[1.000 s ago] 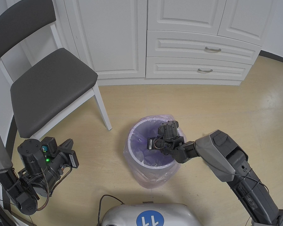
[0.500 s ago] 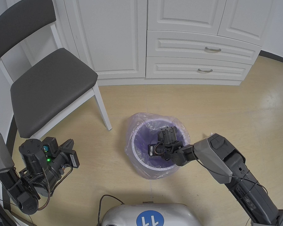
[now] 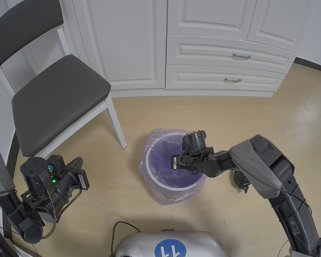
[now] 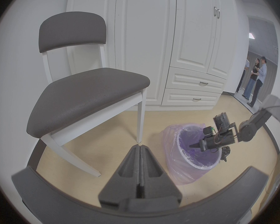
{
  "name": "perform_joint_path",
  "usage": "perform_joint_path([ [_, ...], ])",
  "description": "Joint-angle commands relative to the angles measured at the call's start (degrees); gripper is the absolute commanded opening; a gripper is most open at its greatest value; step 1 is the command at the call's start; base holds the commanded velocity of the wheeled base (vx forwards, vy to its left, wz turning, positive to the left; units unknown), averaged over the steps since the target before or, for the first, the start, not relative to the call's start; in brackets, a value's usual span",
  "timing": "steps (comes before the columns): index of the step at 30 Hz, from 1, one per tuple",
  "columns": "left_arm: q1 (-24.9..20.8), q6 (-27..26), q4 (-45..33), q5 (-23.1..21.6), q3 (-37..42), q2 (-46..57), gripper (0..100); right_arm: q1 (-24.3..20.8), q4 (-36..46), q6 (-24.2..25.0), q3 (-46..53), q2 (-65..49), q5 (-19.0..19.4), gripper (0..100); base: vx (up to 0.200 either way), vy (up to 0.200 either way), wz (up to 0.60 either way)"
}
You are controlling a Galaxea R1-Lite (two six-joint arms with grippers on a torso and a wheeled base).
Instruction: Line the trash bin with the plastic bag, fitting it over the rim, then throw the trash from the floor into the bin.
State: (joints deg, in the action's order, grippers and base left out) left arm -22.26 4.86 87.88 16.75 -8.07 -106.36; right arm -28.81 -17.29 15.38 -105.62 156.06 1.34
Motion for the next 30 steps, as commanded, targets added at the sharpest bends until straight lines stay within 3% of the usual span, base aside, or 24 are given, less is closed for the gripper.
perform_joint_path([
  [1, 0.0, 0.0, 0.0, -0.1, 0.1, 1.3, 0, 0.7, 1.6, -3.3, 9.5, -12.9, 2.3, 0, 0.0, 0.0, 0.0],
  [9, 0.0, 0.0, 0.0, -0.1, 0.1, 1.7, 0, 2.8, -7.1, -0.5, 3.7, -7.4, 2.2, 0, 0.0, 0.0, 0.0],
  [30, 0.0, 0.0, 0.0, -0.1, 0.1, 1.8, 0, 4.2, -6.4, 4.6, -6.8, -1.6, 1.7, 0, 0.0, 0.0, 0.0],
])
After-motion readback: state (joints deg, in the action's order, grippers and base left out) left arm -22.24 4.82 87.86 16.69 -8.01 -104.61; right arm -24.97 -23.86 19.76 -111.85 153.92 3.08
